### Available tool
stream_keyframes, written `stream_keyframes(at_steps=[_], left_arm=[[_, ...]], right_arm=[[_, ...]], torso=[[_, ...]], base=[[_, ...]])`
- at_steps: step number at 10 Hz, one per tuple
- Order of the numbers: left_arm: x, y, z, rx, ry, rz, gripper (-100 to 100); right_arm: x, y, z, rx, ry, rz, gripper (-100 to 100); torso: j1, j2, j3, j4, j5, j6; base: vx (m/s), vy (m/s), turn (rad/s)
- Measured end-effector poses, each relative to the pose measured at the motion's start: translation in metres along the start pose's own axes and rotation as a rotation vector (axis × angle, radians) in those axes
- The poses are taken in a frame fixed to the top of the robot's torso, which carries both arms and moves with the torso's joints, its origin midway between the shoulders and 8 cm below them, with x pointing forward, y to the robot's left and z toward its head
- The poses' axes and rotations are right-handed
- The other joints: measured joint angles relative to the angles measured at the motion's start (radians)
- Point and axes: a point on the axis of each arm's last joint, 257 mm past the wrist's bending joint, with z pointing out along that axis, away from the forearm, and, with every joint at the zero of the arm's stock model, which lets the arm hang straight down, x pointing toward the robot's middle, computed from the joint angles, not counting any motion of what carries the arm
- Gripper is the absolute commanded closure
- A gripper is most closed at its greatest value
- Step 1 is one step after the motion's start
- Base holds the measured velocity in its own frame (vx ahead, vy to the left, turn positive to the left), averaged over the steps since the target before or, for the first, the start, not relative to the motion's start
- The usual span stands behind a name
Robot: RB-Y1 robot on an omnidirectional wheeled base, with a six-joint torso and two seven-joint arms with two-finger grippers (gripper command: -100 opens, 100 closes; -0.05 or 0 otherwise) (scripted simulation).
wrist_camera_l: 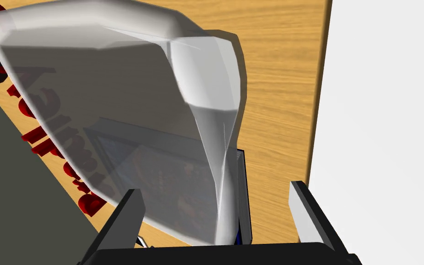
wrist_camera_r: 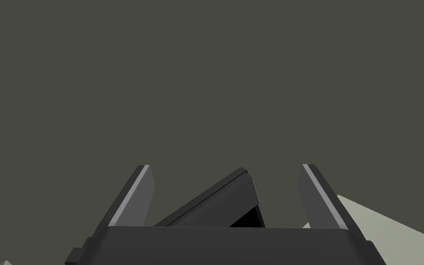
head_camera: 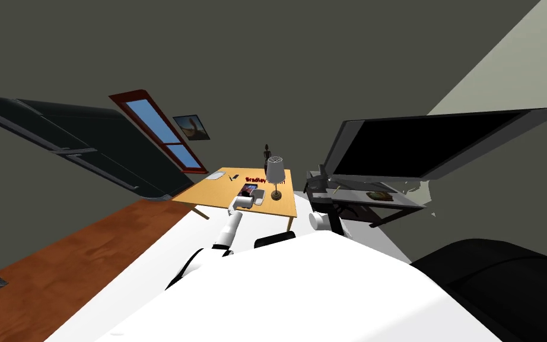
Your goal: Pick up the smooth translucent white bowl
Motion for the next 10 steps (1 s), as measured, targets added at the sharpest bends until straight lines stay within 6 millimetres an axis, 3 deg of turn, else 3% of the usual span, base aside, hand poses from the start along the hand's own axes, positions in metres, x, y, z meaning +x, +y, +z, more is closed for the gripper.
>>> stream_keyframes(at_steps=[4, 5, 6, 9, 10], left_arm=[[0.002, 0.002, 0.001, -0.006, 0.002, 0.003, 100], [0.002, 0.003, 0.001, -0.007, 0.003, 0.003, 0], [0.002, 0.003, 0.001, -0.007, 0.003, 0.002, 100], [0.014, -0.01, -0.013, 0.002, 0.006, 0.01, 100], [0.014, -0.01, -0.013, 0.0, 0.007, 0.01, 0]], right_arm=[[0.0, 0.0, 0.0, 0.0, 0.0, 0.0, 0], [0.0, 0.0, 0.0, 0.0, 0.0, 0.0, 0], [0.0, 0.0, 0.0, 0.0, 0.0, 0.0, 0], [0.0, 0.0, 0.0, 0.0, 0.0, 0.0, 0], [0.0, 0.0, 0.0, 0.0, 0.0, 0.0, 0]], torso=[[0.001, 0.002, 0.002, 0.002, 0.0, -0.001], [0.001, 0.002, 0.002, 0.002, 0.0, -0.001], [0.001, 0.001, 0.002, 0.002, 0.0, -0.001], [0.004, 0.004, 0.004, 0.004, 0.0, -0.001], [0.002, 0.004, 0.004, 0.004, 0.0, -0.001]], base=[[0.0, 0.0, 0.0], [0.0, 0.0, 0.0], [-0.013, 0.026, 0.08], [-0.017, 0.034, 0.036], [0.0, 0.0, 0.0]])
